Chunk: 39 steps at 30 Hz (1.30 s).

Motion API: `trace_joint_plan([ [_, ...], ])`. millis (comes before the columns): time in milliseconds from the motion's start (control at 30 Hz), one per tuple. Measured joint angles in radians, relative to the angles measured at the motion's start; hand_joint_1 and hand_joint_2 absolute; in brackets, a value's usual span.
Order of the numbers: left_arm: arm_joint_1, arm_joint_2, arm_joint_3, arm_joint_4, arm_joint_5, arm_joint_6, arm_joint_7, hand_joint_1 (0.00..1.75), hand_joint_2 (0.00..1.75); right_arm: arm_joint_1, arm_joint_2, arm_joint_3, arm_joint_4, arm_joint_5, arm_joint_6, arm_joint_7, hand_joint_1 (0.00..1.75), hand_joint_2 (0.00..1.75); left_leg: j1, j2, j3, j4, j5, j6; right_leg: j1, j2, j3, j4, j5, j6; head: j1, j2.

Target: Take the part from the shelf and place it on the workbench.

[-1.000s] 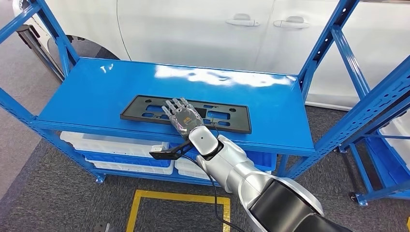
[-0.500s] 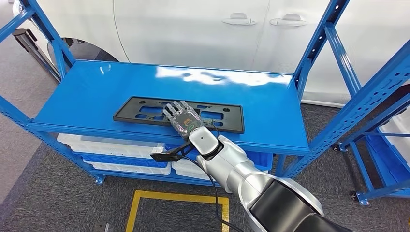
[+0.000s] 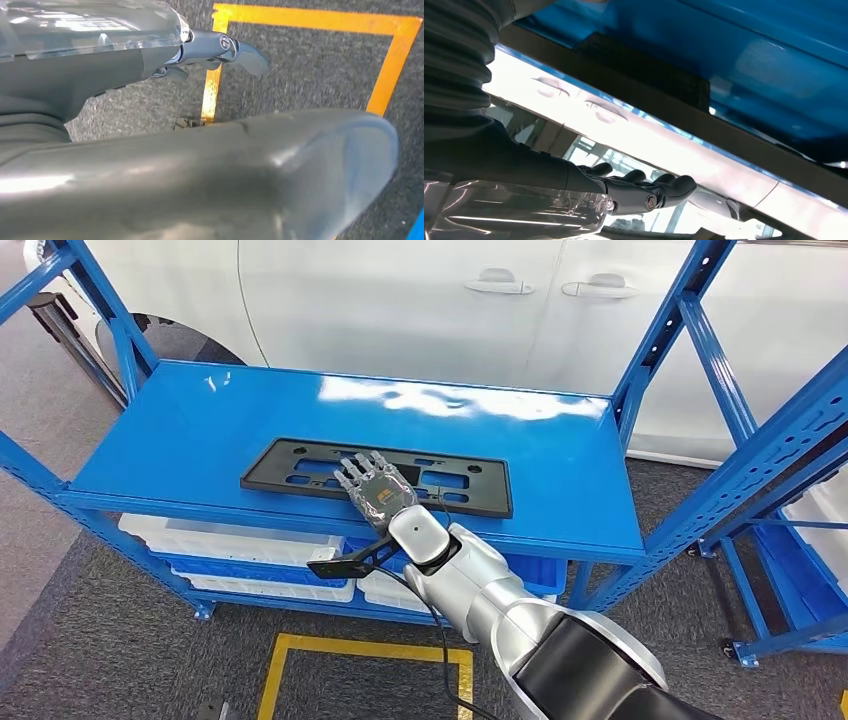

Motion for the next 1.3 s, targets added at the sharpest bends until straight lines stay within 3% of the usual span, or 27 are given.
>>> trace_joint_plan([
  [33,-0.001,-0.001,0.0,0.0,0.001,0.0,0.0,0.0,0.0,-0.001,0.0,-0.001,0.0,0.0,0.0,0.0,0.0,1.75,0.002,0.001,0.0,-0.003,0.002,0.005,-0.002,0.0,-0.017,0.038,-0.024,0.006,0.0,0.0],
  [100,-0.001,0.0,0.0,0.0,0.002,0.0,-0.001,0.0,0.0,0.002,-0.001,-0.001,0.0,-0.001,0.001,0.0,0.0,1.75,0.002,0.001,-0.001,-0.003,0.003,0.009,-0.01,0.0,-0.078,0.169,-0.088,0.015,0.0,0.0],
  [167,-0.001,-0.001,0.0,0.0,0.002,0.0,-0.001,0.0,0.0,0.007,-0.001,-0.001,0.0,-0.002,0.002,0.0,0.0,1.75,0.002,0.002,-0.001,-0.003,0.003,0.009,-0.016,-0.001,-0.127,0.266,-0.114,0.02,0.0,0.0],
  [200,0.0,-0.001,0.0,0.0,0.002,0.0,-0.001,0.0,0.0,0.009,-0.002,-0.001,0.0,-0.002,0.002,0.0,0.0,1.75,0.003,0.001,-0.001,-0.003,0.002,0.009,-0.019,-0.001,-0.125,0.26,-0.099,0.021,0.0,0.0],
  [233,0.0,-0.001,0.0,0.0,0.002,0.0,-0.001,0.0,0.0,0.009,-0.001,-0.001,0.0,-0.003,0.002,0.0,0.0,1.75,0.003,0.0,0.001,-0.003,0.002,0.008,-0.021,-0.001,-0.102,0.21,-0.067,0.02,0.0,0.0],
  [267,0.0,-0.002,0.0,0.0,0.002,0.0,-0.001,0.0,0.0,0.009,-0.001,-0.001,0.0,-0.003,0.002,0.0,0.0,1.75,0.003,0.0,0.002,-0.003,0.001,0.006,-0.023,-0.001,-0.064,0.134,-0.029,0.017,0.0,0.0],
  [333,-0.001,-0.003,0.0,0.0,0.002,0.0,-0.001,0.0,0.0,0.008,-0.001,-0.001,0.0,-0.002,0.002,0.001,0.0,1.75,0.002,-0.001,0.003,-0.003,0.0,-0.003,-0.019,-0.001,-0.004,0.009,0.015,0.01,0.0,0.0],
  [433,0.0,-0.004,0.001,0.0,0.002,0.002,-0.002,0.0,0.0,0.008,0.0,-0.001,0.0,0.004,0.001,0.009,0.0,1.75,0.002,-0.001,0.003,-0.007,0.002,-0.023,-0.011,0.001,0.007,-0.024,0.02,-0.001,0.0,0.0],
  [500,0.0,-0.004,0.001,0.0,0.002,0.003,-0.004,0.0,0.0,0.008,0.001,-0.001,-0.003,0.01,-0.002,0.02,0.0,1.75,0.004,0.0,-0.001,0.004,-0.01,-0.034,-0.014,-0.001,0.013,-0.036,0.026,-0.014,0.0,0.0],
  [567,-0.001,-0.004,0.0,0.0,0.001,0.003,-0.005,0.0,0.0,0.008,0.002,-0.001,-0.005,0.016,-0.009,0.032,0.0,1.75,0.006,0.001,-0.039,0.092,-0.062,-0.04,-0.017,-0.004,0.02,-0.047,0.03,-0.024,0.0,0.0],
  [633,0.002,-0.004,0.0,0.0,0.0,0.004,-0.006,0.0,0.0,0.01,0.002,-0.001,-0.005,0.022,-0.016,0.04,0.0,1.75,0.006,0.001,-0.105,0.235,-0.127,-0.045,-0.014,-0.005,0.021,-0.047,0.03,-0.029,0.0,0.0],
  [667,0.005,-0.004,0.0,0.0,0.0,0.004,-0.006,0.0,0.0,0.013,0.002,-0.001,-0.005,0.023,-0.019,0.044,0.0,1.75,0.006,0.001,-0.129,0.284,-0.14,-0.046,-0.012,-0.005,0.02,-0.046,0.029,-0.03,0.0,0.0],
  [700,0.007,-0.004,0.001,0.0,0.001,0.004,-0.006,0.0,0.0,0.015,0.002,-0.001,-0.005,0.024,-0.021,0.047,0.0,1.75,0.006,0.001,-0.135,0.296,-0.134,-0.047,-0.011,-0.005,0.02,-0.044,0.028,-0.03,0.0,0.0],
  [733,0.008,-0.003,0.001,0.0,0.001,0.004,-0.007,0.0,0.0,0.017,0.002,-0.001,-0.005,0.024,-0.025,0.051,0.0,1.75,0.006,0.001,-0.121,0.265,-0.108,-0.046,-0.011,-0.004,0.021,-0.042,0.026,-0.03,0.0,0.0],
  [800,0.008,-0.001,0.001,0.0,0.002,0.005,-0.009,0.0,0.0,0.017,0.002,-0.001,-0.005,0.024,-0.032,0.057,0.0,1.75,0.006,0.002,-0.052,0.124,-0.039,-0.042,-0.011,-0.002,0.021,-0.033,0.02,-0.025,0.0,0.0],
  [867,0.008,0.0,0.001,0.0,0.002,0.006,-0.011,0.0,0.0,0.017,0.002,-0.001,-0.005,0.024,-0.036,0.062,0.0,1.75,0.002,0.002,-0.004,0.023,-0.009,-0.032,-0.008,-0.002,0.017,-0.024,0.014,-0.016,0.0,0.0],
  [967,0.01,-0.001,0.001,0.0,0.002,0.006,-0.014,0.0,0.0,0.016,0.002,-0.003,-0.005,0.019,-0.037,0.074,0.0,1.75,0.0,-0.001,0.0,0.006,-0.007,-0.014,-0.005,-0.001,0.011,-0.021,0.014,-0.002,0.0,0.0],
  [1033,0.012,0.0,0.001,0.0,0.003,0.006,-0.016,0.0,0.0,0.016,0.001,-0.011,-0.005,0.006,-0.038,0.085,0.0,1.75,0.003,0.0,0.001,0.001,-0.002,-0.002,-0.007,-0.002,-0.003,0.011,-0.009,0.009,0.0,0.0],
  [1133,0.013,0.002,0.002,0.0,0.008,0.006,-0.019,0.0,0.0,0.02,0.0,-0.031,-0.004,-0.018,-0.039,0.09,0.0,1.75,0.004,0.0,0.001,-0.002,0.0,0.006,-0.012,-0.002,-0.088,0.187,-0.095,0.022,0.0,0.0],
  [1167,0.014,0.003,0.003,0.0,0.009,0.006,-0.019,0.0,0.0,0.023,-0.001,-0.036,-0.004,-0.025,-0.039,0.09,0.0,1.75,0.003,0.001,0.001,-0.001,-0.001,0.006,-0.014,-0.002,-0.116,0.243,-0.111,0.024,0.0,0.0],
  [1200,0.016,0.003,0.003,0.0,0.01,0.006,-0.02,0.0,0.0,0.025,-0.001,-0.041,-0.003,-0.033,-0.039,0.087,0.0,1.31,0.003,0.0,0.001,-0.001,-0.001,0.006,-0.015,-0.002,-0.131,0.268,-0.11,0.024,0.0,0.0],
  [1233,0.017,0.004,0.004,0.0,0.01,0.006,-0.02,0.0,0.0,0.027,-0.002,-0.048,-0.003,-0.043,-0.039,0.082,0.0,0.87,0.003,0.0,0.001,-0.001,-0.001,0.006,-0.015,-0.002,-0.125,0.25,-0.089,0.022,0.0,0.0],
  [1300,0.019,0.004,0.004,0.0,0.011,0.007,-0.021,0.0,0.0,0.026,-0.002,-0.063,-0.003,-0.069,-0.039,0.066,0.0,0.0,0.002,-0.002,0.003,-0.001,-0.002,0.005,-0.012,-0.002,-0.065,0.121,-0.018,0.009,0.0,0.0],
])
